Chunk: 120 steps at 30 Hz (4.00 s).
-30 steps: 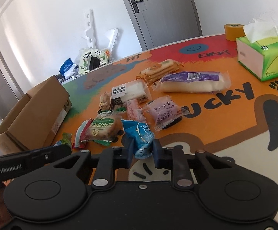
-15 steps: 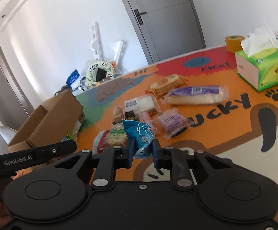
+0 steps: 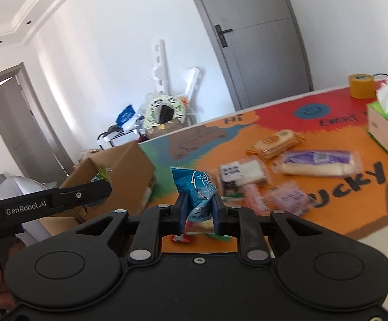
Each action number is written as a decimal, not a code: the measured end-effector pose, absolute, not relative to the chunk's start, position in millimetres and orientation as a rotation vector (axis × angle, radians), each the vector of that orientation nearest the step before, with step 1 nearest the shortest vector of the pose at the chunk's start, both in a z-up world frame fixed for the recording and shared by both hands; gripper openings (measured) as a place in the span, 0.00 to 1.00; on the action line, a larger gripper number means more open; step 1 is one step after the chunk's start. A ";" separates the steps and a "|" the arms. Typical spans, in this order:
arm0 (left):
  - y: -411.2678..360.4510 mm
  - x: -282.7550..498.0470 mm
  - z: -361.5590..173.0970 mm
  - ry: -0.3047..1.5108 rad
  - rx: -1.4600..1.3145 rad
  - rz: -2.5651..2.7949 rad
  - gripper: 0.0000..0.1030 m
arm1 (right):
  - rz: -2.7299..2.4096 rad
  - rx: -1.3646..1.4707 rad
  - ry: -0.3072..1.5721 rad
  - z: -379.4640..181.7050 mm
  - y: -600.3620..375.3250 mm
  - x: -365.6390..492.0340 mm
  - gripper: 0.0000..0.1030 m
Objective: Organize snacks
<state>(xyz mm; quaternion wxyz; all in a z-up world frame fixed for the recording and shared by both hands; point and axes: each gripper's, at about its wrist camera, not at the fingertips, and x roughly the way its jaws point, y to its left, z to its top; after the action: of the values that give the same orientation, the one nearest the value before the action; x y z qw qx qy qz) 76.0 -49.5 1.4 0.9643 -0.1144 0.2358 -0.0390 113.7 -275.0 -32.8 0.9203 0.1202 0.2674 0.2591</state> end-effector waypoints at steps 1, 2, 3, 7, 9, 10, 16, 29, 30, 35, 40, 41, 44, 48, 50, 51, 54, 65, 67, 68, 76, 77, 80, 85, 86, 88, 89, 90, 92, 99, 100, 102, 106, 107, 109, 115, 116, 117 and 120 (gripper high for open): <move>-45.2 74.6 4.3 0.467 -0.231 -0.069 0.28 | 0.541 0.241 0.546 -30.8 -271.0 114.2 0.19; -40.7 72.1 6.3 0.458 -0.229 -0.059 0.28 | 0.550 0.230 0.538 -28.4 -266.0 114.7 0.19; -37.5 70.1 8.2 0.447 -0.224 -0.045 0.28 | 0.560 0.226 0.534 -26.7 -261.9 115.4 0.19; -20.9 65.8 14.7 0.418 -0.234 0.000 0.28 | 0.597 0.213 0.525 -19.6 -244.9 119.7 0.19; -12.9 64.3 15.9 0.413 -0.238 0.019 0.28 | 0.617 0.206 0.520 -15.1 -236.0 120.8 0.19; -9.2 63.3 16.7 0.412 -0.237 0.028 0.28 | 0.624 0.199 0.516 -13.2 -232.1 121.3 0.19; 13.8 62.8 18.9 0.410 -0.243 0.069 0.28 | 0.655 0.171 0.501 -5.0 -210.6 123.3 0.19; 45.1 70.9 2.7 0.497 -0.287 0.090 0.29 | 0.693 0.133 0.461 12.5 -172.1 121.9 0.19; 46.6 71.4 1.9 0.507 -0.294 0.088 0.29 | 0.696 0.134 0.460 12.8 -169.4 122.3 0.19; 58.3 64.1 0.9 0.502 -0.303 0.120 0.32 | 0.718 0.128 0.468 10.9 -154.8 122.6 0.19; 69.8 55.9 4.8 0.489 -0.317 0.145 0.32 | 0.748 0.124 0.484 9.0 -140.8 117.9 0.19; 71.9 54.5 5.2 0.486 -0.321 0.149 0.32 | 0.753 0.123 0.489 8.4 -138.1 117.5 0.19; 76.6 49.5 6.5 0.481 -0.330 0.159 0.32 | 0.775 0.114 0.499 7.7 -130.6 114.9 0.21; 77.1 46.0 7.9 0.484 -0.347 0.164 0.38 | 0.780 0.090 0.509 8.5 -125.0 111.3 0.44; 77.6 45.9 8.6 0.482 -0.352 0.166 0.43 | 0.761 0.100 0.515 8.4 -131.1 111.1 0.44; 76.7 46.5 9.2 0.483 -0.349 0.167 0.44 | 0.754 0.108 0.520 7.7 -133.5 111.4 0.45; 75.1 49.2 9.7 0.492 -0.345 0.158 0.48 | 0.709 0.134 0.530 5.1 -147.0 110.7 0.55; 48.1 55.2 7.8 0.494 -0.326 0.143 0.69 | 0.580 0.190 0.539 -9.6 -201.5 103.6 0.76; 41.3 54.8 8.2 0.493 -0.323 0.133 0.70 | 0.559 0.199 0.537 -11.0 -210.8 101.3 0.79; 38.7 53.9 8.8 0.489 -0.323 0.131 0.70 | 0.551 0.200 0.528 -11.1 -213.4 98.7 0.82; 16.2 52.6 8.7 0.495 -0.319 0.096 0.72 | 0.501 0.202 0.479 -10.9 -240.4 85.2 0.98; 13.9 53.0 8.6 0.502 -0.323 0.092 0.72 | 0.485 0.196 0.492 -11.3 -242.1 85.2 0.98; 5.6 55.0 7.4 0.522 -0.320 0.086 0.72 | 0.453 0.170 0.490 -12.7 -247.0 82.7 0.98; -11.2 59.2 4.7 0.537 -0.322 0.051 0.72 | 0.422 0.163 0.487 -15.6 -262.0 78.1 0.98; -15.6 59.8 4.9 0.532 -0.318 0.038 0.72 | 0.416 0.164 0.488 -16.1 -265.9 77.1 0.98; -24.4 61.5 5.9 0.524 -0.316 0.010 0.72 | 0.400 0.170 0.489 -16.8 -274.4 74.9 0.98; -27.7 62.0 5.9 0.521 -0.321 -0.008 0.72 | 0.393 0.172 0.492 -17.3 -277.8 74.7 0.98; -29.9 62.9 5.4 0.522 -0.328 -0.026 0.72 | 0.386 0.175 0.494 -17.8 -282.9 73.8 0.98; -37.1 64.7 4.1 0.525 -0.337 -0.050 0.72 | 0.368 0.180 0.494 -18.6 -290.3 72.2 0.98; -68.7 71.3 -1.7 0.550 -0.306 -0.105 0.72 | 0.313 0.204 0.499 -24.7 -318.0 68.7 0.98; -72.4 72.4 -3.0 0.554 -0.302 -0.113 0.72 | 0.306 0.206 0.502 -26.2 -321.0 69.6 0.98; -79.4 74.5 -5.5 0.560 -0.298 -0.130 0.72 | 0.296 0.208 0.507 -29.1 -326.5 71.1 0.98; -92.5 78.9 -11.5 0.582 -0.283 -0.129 0.72 | 0.284 0.215 0.517 -34.7 -332.8 75.0 0.98; -95.9 80.9 -13.5 0.588 -0.279 -0.134 0.72 | 0.281 0.215 0.518 -36.4 -334.3 76.2 0.98; -101.2 84.3 -16.4 0.597 -0.274 -0.135 0.72 | 0.273 0.215 0.520 -39.2 -336.4 78.4 0.98; -112.0 98.8 -27.7 0.623 -0.250 -0.130 0.72 | 0.262 0.223 0.543 -48.8 -340.8 90.1 0.98; -113.5 101.6 -29.7 0.627 -0.250 -0.127 0.72 | 0.263 0.227 0.548 -50.2 -341.4 92.2 0.98; -114.6 104.5 -31.6 0.634 -0.251 -0.126 0.72 | 0.263 0.228 0.551 -51.6 -341.8 94.3 0.98; -116.4 112.9 -37.8 0.648 -0.267 -0.127 0.72 | 0.263 0.229 0.566 -56.6 -341.9 102.6 0.98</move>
<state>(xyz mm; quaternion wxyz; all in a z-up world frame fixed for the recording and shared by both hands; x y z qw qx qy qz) 112.9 -116.4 -37.8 0.9373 -0.1305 0.3171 -0.0623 102.6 -341.9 -56.6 0.9453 0.1125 0.2776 0.1290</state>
